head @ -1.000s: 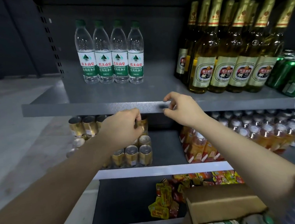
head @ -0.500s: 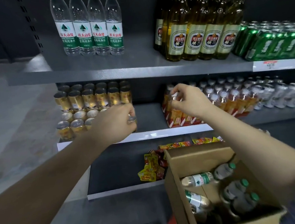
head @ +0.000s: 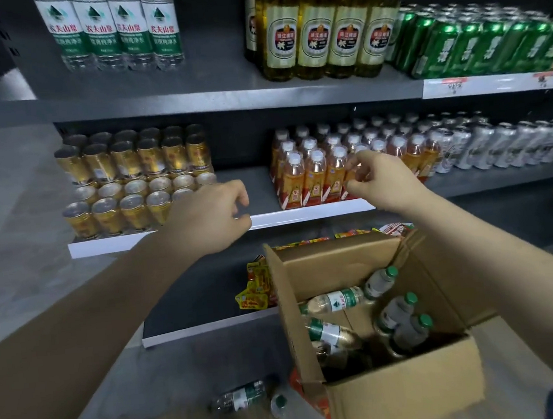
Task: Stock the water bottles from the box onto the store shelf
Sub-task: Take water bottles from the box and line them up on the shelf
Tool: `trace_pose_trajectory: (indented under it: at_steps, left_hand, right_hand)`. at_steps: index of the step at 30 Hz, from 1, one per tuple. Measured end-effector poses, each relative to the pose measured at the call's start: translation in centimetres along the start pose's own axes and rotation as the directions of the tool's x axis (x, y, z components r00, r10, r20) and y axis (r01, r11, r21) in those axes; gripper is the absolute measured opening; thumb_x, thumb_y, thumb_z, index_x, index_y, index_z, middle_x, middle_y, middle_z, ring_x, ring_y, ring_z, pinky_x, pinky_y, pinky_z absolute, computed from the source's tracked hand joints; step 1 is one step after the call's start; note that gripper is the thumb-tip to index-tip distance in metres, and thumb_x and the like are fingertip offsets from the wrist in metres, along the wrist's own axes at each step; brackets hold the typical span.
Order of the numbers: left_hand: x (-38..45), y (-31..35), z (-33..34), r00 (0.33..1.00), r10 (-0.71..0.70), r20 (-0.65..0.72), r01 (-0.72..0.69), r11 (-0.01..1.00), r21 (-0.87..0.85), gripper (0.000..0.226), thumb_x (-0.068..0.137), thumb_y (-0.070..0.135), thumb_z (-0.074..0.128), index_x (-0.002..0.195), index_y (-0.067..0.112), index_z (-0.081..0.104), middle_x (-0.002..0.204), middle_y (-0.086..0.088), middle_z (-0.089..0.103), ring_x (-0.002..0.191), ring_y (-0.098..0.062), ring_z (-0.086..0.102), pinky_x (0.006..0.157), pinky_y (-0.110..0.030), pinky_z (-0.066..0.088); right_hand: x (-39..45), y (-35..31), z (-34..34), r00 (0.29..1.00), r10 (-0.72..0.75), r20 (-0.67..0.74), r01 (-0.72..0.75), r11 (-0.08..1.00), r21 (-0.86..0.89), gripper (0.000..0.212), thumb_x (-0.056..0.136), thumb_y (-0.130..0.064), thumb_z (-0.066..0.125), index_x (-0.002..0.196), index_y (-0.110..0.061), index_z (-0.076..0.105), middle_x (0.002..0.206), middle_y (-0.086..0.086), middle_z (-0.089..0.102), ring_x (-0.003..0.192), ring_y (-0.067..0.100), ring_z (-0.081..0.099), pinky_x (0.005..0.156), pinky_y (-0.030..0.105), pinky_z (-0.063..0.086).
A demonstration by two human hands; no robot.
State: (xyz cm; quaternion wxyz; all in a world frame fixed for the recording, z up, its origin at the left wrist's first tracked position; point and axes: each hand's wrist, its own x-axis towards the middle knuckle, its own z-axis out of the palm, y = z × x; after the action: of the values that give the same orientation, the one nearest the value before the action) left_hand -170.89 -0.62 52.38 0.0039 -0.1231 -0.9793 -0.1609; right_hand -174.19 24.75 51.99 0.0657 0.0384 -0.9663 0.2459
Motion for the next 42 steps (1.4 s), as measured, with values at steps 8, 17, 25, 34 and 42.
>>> trace_pose_trajectory:
  at_steps: [8, 17, 25, 34, 42]
  left_hand:
    - [2.3, 6.8, 3.8, 0.998, -0.05, 0.046, 0.05, 0.999, 0.016, 0.023, 0.089, 0.025, 0.051, 0.112, 0.019, 0.052, 0.111, 0.001, 0.059, 0.1, -0.018, 0.053, 0.078, -0.035, 0.046]
    - [4.5, 11.3, 8.9, 0.989, -0.113, 0.094, 0.118, 0.992, -0.045, 0.02, 0.087, 0.025, 0.054, 0.106, 0.021, 0.052, 0.099, 0.002, 0.06, 0.092, -0.018, 0.054, 0.078, -0.035, 0.047]
    - [6.3, 12.2, 13.0, 0.98, -0.066, 0.186, 0.077, 0.996, -0.052, 0.008, 0.087, 0.024, 0.054, 0.094, 0.025, 0.049, 0.098, 0.004, 0.057, 0.093, -0.017, 0.053, 0.084, -0.041, 0.049]
    - [8.8, 11.7, 17.1, 0.962, -0.036, 0.27, 0.032, 0.999, 0.02, 0.013, 0.088, 0.031, 0.053, 0.1, 0.026, 0.051, 0.1, 0.006, 0.055, 0.097, -0.015, 0.052, 0.083, -0.034, 0.046]
    - [10.2, 9.0, 19.9, 0.953, 0.026, 0.301, -0.071, 0.988, 0.14, 0.02, 0.09, 0.034, 0.048, 0.108, 0.024, 0.048, 0.108, 0.004, 0.056, 0.095, -0.015, 0.05, 0.073, -0.029, 0.041]
  right_hand:
    - [0.4, 7.9, -1.6, 0.998, -0.014, 0.069, 0.014, 1.0, -0.006, 0.024, 0.083, -0.016, 0.06, 0.106, -0.009, 0.056, 0.074, 0.002, 0.057, 0.058, 0.014, 0.048, 0.053, 0.027, 0.035]
    - [0.7, 15.1, -1.2, 0.985, -0.006, 0.175, 0.004, 1.0, 0.014, 0.027, 0.08, -0.015, 0.062, 0.106, -0.01, 0.056, 0.082, 0.004, 0.06, 0.076, 0.025, 0.058, 0.066, 0.033, 0.044]
    - [-0.3, 20.4, 1.6, 0.971, 0.051, 0.234, -0.053, 0.999, 0.002, 0.032, 0.08, -0.017, 0.065, 0.11, -0.01, 0.056, 0.093, 0.005, 0.062, 0.084, 0.021, 0.057, 0.07, 0.029, 0.043]
    - [-1.5, 24.6, 5.6, 0.948, 0.132, 0.288, -0.131, 0.991, -0.021, 0.035, 0.077, -0.015, 0.068, 0.11, -0.012, 0.057, 0.097, 0.007, 0.06, 0.09, 0.027, 0.059, 0.078, 0.038, 0.049]
    - [-2.0, 26.1, 10.9, 0.934, 0.174, 0.311, -0.175, 0.984, -0.027, 0.032, 0.075, -0.013, 0.066, 0.106, -0.011, 0.056, 0.099, 0.01, 0.058, 0.086, 0.028, 0.056, 0.071, 0.032, 0.042]
